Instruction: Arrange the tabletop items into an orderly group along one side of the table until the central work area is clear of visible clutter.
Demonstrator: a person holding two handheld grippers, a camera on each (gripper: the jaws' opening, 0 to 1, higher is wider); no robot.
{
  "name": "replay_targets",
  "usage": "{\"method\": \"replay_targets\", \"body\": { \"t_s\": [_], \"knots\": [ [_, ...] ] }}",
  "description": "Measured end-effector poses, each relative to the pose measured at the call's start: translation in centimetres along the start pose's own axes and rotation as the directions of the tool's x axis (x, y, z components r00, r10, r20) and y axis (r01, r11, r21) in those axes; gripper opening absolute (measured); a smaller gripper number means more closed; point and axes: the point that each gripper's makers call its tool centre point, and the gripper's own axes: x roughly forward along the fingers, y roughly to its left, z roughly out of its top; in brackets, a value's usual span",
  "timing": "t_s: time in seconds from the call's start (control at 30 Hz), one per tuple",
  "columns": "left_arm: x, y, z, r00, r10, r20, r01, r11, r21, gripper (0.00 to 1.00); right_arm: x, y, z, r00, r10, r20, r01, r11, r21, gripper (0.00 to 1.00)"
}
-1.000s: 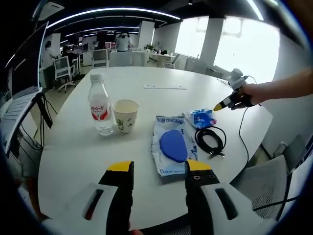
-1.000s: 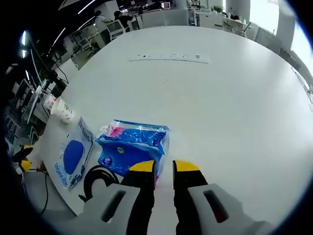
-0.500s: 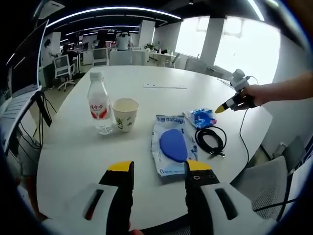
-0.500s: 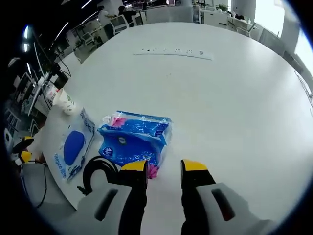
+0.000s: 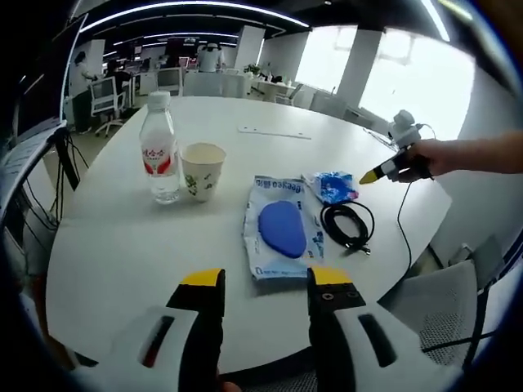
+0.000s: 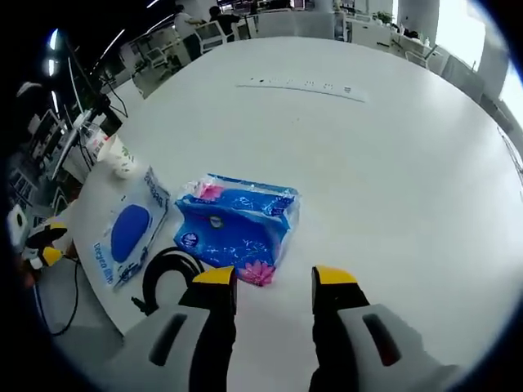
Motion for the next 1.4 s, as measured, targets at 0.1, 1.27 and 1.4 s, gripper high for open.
{"method": "replay_targets", "body": {
  "t_s": [0.1, 1.27, 1.4],
  "knots": [
    [0.2, -0.5, -0.4, 1.000, -0.010, -0.010, 0.010, 1.000, -0.017, 0.39, -0.7, 1.3, -0.3, 1.000, 0.001, -0.006, -0.002, 0.999, -0.036, 0.38],
    [3.7, -3.9, -2.8, 0.990, -0.094, -0.104, 0.086, 0.993, -0.078, 0.38, 2.9, 11.7, 5.5, 0.979, 0.194, -0.056, -0.199, 0.875, -0.441, 0.41],
    [4.0, -4.3, -2.9, 0.989, -0.102, -0.105, 0.093, 0.992, -0.086, 0.37, 3.6, 13.2, 5.6, 0.968, 0.234, -0.084, -0.247, 0.855, -0.456, 0.39]
  ]
}}
